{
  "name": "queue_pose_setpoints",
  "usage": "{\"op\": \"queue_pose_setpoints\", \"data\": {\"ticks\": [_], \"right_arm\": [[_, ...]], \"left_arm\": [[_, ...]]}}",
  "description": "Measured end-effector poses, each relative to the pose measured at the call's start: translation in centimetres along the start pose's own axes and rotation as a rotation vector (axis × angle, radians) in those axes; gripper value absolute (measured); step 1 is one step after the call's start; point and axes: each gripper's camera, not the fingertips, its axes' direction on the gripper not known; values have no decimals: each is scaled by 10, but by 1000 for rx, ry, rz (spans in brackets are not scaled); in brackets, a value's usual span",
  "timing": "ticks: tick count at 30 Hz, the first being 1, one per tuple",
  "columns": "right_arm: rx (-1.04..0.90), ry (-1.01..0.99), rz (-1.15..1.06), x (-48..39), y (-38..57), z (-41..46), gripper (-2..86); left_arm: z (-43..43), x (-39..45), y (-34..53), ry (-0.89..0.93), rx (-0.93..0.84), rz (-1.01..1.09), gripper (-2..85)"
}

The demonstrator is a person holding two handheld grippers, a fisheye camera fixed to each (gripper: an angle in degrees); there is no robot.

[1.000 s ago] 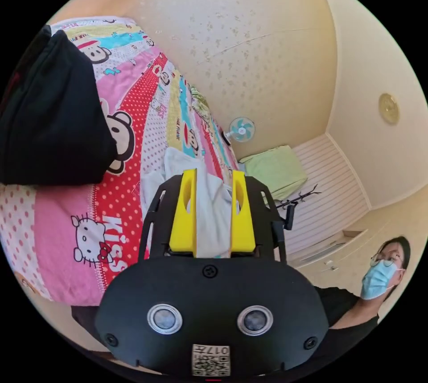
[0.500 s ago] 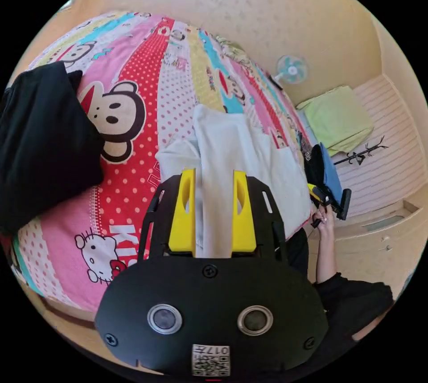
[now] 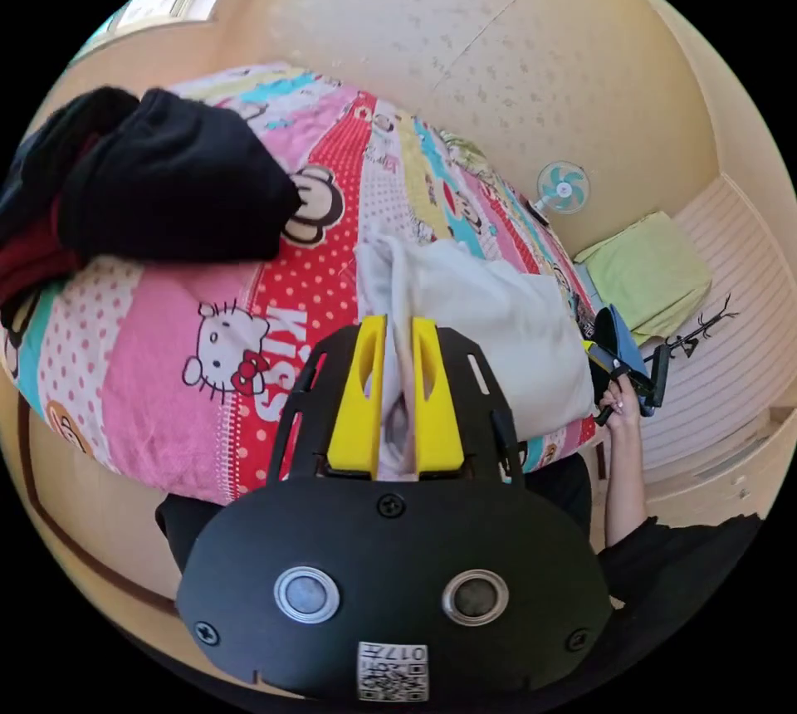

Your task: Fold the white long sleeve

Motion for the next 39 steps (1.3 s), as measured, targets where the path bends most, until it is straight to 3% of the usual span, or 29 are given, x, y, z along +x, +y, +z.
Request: {"op": "queue_pose_setpoints", "data": {"ticks": [2, 4, 7, 9, 11, 15, 17, 19, 20, 22, 23, 25, 27, 28, 30, 33, 36, 39], "right_arm": [[19, -6, 9, -2, 7, -2, 69], [88, 49, -24, -15, 27, -24, 80], [10, 63, -33, -24, 54, -28, 86], [-137, 31, -112, -29, 66, -12, 60], [-148, 115, -125, -31, 74, -13, 44], [-257, 234, -145, -48, 69, -17, 38], [-196, 343, -133, -66, 68, -33, 38], [81, 462, -115, -102, 78, -73, 22], [154, 432, -147, -113, 83, -81, 18], [345, 178, -299, -146, 100, -90, 10], [354, 114, -333, -150, 102, -84, 9], [120, 44, -385, -158, 98, -21, 6], [-191, 175, -390, -152, 100, 51, 6], [-74, 186, -416, -150, 113, 55, 6], [-43, 198, -401, -148, 119, 48, 7], [-45, 31, -246, -121, 112, 10, 7], [206, -148, -14, -56, 125, -52, 8], [416, -118, 185, 6, 141, -102, 13]], "left_arm": [[13, -30, 11, 113, -51, -129, 132], [2, -38, 26, 203, 13, -124, 148], [7, -40, 51, 284, -33, -100, 156], [22, -35, 62, 268, -128, -60, 115], [19, -33, 73, 139, -137, -38, 43], [18, -50, 79, 196, -137, -108, 51], [21, -67, 94, 231, -100, -215, 103], [17, -71, 107, 278, -35, -240, 135], [20, -70, 113, 290, -18, -244, 144], [34, -68, 119, 273, -51, -261, 144], [47, -67, 122, 268, -81, -279, 137], [62, -67, 129, 280, -108, -345, 104], [61, -63, 137, 285, -68, -395, 72], [53, -52, 139, 302, 0, -390, 65], [44, -19, 133, 332, 73, -305, 57], [50, 75, 110, 315, 74, -23, 53], [95, 177, 106, 393, -17, 248, 52], [167, 254, 133, 494, -159, 396, 60]]}}
